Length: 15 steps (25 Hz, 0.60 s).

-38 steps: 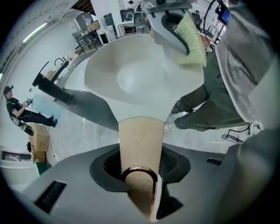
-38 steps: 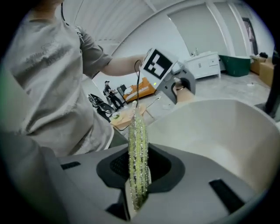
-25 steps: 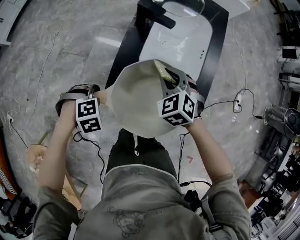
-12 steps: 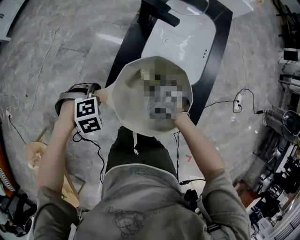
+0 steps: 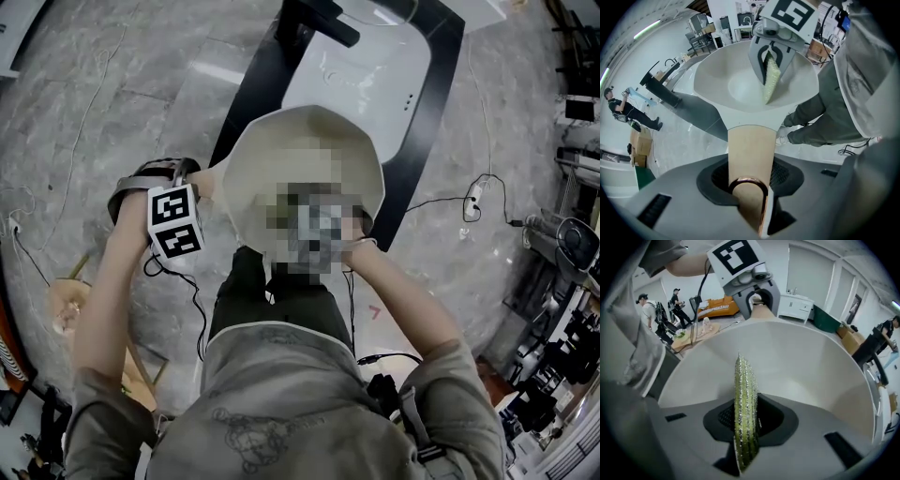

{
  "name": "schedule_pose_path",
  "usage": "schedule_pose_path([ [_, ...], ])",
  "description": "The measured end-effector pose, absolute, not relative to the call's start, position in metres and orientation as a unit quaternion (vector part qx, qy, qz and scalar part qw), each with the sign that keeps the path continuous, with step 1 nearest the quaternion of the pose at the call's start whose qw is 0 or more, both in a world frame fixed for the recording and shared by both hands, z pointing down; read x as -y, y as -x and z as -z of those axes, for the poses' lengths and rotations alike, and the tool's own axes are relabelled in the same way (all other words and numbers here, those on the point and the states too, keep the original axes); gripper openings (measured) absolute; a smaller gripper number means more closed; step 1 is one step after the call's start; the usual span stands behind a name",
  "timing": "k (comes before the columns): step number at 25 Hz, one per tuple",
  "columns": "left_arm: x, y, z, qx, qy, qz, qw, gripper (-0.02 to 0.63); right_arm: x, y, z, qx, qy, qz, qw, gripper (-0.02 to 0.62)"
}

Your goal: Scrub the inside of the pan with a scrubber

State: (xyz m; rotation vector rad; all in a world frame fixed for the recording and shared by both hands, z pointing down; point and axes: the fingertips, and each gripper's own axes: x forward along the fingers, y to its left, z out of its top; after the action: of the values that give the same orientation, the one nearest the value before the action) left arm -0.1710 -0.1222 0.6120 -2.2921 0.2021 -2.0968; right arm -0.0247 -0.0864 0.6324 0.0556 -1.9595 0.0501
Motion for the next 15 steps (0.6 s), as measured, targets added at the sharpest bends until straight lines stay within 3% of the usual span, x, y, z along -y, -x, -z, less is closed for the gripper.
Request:
schedule_pose_path([
  [15, 0.121, 0.173, -0.613, -0.063, 0.734, 0.676, 0.009, 0.161, -0.001, 0.000, -0.544, 0.802, 0.181, -0.262, 0.505, 0.071],
])
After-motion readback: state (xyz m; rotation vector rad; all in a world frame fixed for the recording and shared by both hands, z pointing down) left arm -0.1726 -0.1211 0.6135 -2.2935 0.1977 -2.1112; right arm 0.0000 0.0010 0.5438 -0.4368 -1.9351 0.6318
